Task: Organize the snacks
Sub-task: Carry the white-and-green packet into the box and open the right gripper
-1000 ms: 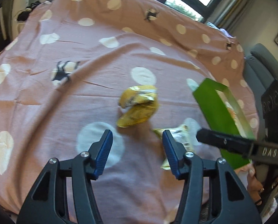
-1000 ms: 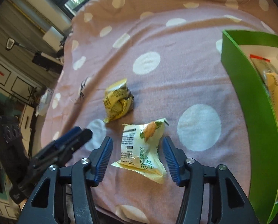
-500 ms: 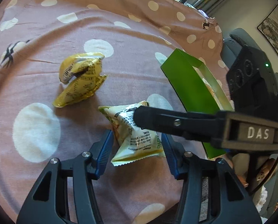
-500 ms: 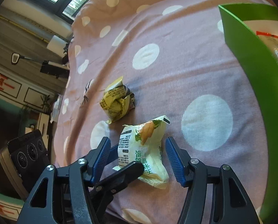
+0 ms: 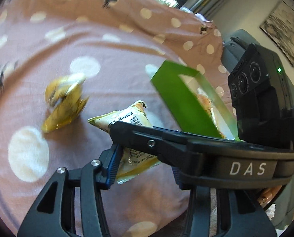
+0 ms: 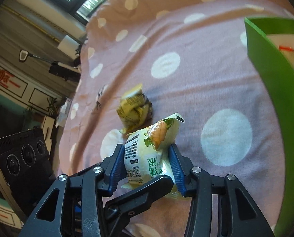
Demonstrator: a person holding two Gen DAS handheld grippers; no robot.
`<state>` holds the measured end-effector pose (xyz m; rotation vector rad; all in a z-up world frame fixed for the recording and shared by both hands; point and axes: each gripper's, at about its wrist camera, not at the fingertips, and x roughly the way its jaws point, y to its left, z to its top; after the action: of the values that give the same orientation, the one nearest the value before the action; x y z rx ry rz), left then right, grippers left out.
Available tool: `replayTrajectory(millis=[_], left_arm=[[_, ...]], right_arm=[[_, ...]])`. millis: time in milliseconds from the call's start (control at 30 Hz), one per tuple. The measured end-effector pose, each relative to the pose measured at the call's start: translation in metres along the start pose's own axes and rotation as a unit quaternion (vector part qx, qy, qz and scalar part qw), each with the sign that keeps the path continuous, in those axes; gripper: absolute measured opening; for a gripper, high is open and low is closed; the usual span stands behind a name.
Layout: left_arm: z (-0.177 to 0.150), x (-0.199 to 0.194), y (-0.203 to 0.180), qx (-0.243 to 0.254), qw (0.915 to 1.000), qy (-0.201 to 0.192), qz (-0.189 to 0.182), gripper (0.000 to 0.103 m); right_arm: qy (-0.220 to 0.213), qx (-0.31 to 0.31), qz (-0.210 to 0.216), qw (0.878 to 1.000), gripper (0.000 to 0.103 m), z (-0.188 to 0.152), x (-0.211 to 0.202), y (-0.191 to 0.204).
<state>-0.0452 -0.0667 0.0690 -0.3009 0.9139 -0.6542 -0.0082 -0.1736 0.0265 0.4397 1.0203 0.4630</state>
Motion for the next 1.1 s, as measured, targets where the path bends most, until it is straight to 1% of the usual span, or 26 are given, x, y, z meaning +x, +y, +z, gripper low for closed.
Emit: replayTrajectory(millis=[100,233,300,400,500,600,733,833,1100], left_arm=[[0.008,-0.007,-0.026,0.044,0.9987,-0.026,-0.002,0.044],[0.020,-0.006,-0.056,0.087,0.9946,-0.049,-0.029,0.044],[0.024,-0.002,-0.068,0.101,0.9924,-0.053,-0.044,0.044],[0.031,0.010,-0.087,0.124,0.9890,-0.050,-0.063,0.044],[0.036,0.021,-0.104,0.141,0.9861,-0.049,-0.073,0.044],[0.039,0.031,-0.120,0.161,0.9831,-0.044,-0.076,0.043],[0.039,0.041,-0.140,0.184,0.9786,-0.040,-0.082,0.043],[0.041,0.048,-0.154,0.196,0.9759,-0.035,-0.089,0.043],[0.043,0.076,-0.184,0.220,0.9695,-0.013,-0.106,0.043]], right_arm=[[-0.039,-0.013,-0.010,0.999,0.049,0.002,-0.025,0.005],[-0.096,-0.018,-0.027,0.995,0.049,0.004,-0.063,0.002],[-0.132,-0.005,-0.035,0.991,0.049,0.004,-0.085,-0.004],[-0.162,0.009,-0.043,0.986,0.049,0.004,-0.105,-0.016],[-0.185,0.021,-0.051,0.981,0.049,0.002,-0.124,-0.028],[-0.208,0.037,-0.049,0.976,0.049,0.001,-0.139,-0.044],[-0.224,0.053,-0.058,0.972,0.049,-0.002,-0.153,-0.061],[-0.243,0.069,-0.053,0.966,0.049,-0.005,-0.167,-0.076],[-0.274,0.113,-0.053,0.954,0.049,-0.013,-0.190,-0.110]])
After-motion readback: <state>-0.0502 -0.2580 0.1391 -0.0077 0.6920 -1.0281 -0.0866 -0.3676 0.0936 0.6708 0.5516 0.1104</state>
